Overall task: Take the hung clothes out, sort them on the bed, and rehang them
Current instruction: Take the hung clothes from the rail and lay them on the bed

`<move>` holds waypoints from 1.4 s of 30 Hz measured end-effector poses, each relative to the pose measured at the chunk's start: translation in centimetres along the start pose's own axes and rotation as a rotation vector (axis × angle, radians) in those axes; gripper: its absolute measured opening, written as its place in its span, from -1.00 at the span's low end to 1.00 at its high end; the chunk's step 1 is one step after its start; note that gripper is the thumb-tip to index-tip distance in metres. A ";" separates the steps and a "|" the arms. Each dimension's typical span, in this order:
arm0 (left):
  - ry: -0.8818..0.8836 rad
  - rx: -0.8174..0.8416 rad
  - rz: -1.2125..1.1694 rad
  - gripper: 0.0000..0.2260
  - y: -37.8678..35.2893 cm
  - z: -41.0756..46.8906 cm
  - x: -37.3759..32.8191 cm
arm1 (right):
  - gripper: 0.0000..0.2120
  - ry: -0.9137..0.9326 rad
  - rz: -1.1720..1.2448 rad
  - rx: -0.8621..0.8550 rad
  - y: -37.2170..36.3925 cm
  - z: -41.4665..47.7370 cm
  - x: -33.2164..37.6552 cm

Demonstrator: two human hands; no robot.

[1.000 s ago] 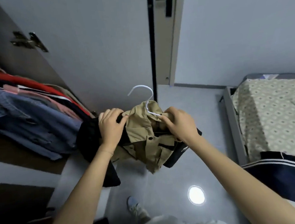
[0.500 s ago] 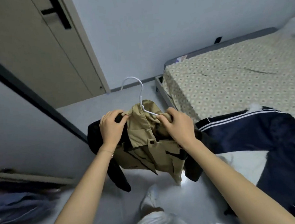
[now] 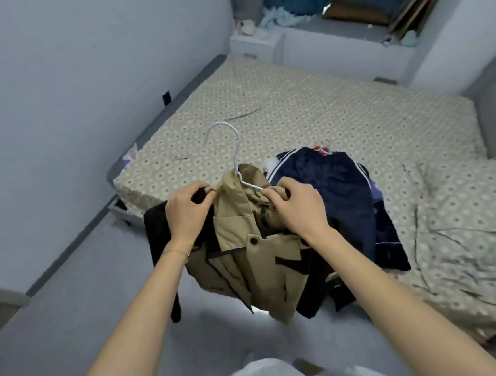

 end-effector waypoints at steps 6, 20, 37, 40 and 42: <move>-0.133 0.097 -0.149 -0.87 -7.3 5.8 -5.3 | -0.62 -0.139 -0.031 -0.193 6.3 2.7 -4.8; -0.166 0.187 -0.282 -0.81 -24.2 16.8 -9.8 | -0.61 -0.199 -0.139 -0.342 12.3 15.7 -16.3; 0.094 0.407 -0.111 -0.70 -53.6 29.7 1.6 | -0.63 -0.358 -0.079 0.024 -1.5 40.1 -40.0; 0.107 0.440 -0.065 -0.66 -57.1 30.4 4.9 | -0.63 -0.393 -0.090 0.080 -5.2 41.9 -43.0; 0.110 0.468 -0.044 -0.67 -59.7 30.6 7.0 | -0.64 -0.410 -0.095 0.097 -7.3 42.8 -44.9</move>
Point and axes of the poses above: each hand's wrist, its own z-axis towards the middle knuckle, its own y-axis out of the back of the hand, x = y × z, the point moved 9 cm from there along z, towards the middle knuckle, and after that the axes turned 13 degrees about -z, right-handed, at the moved point
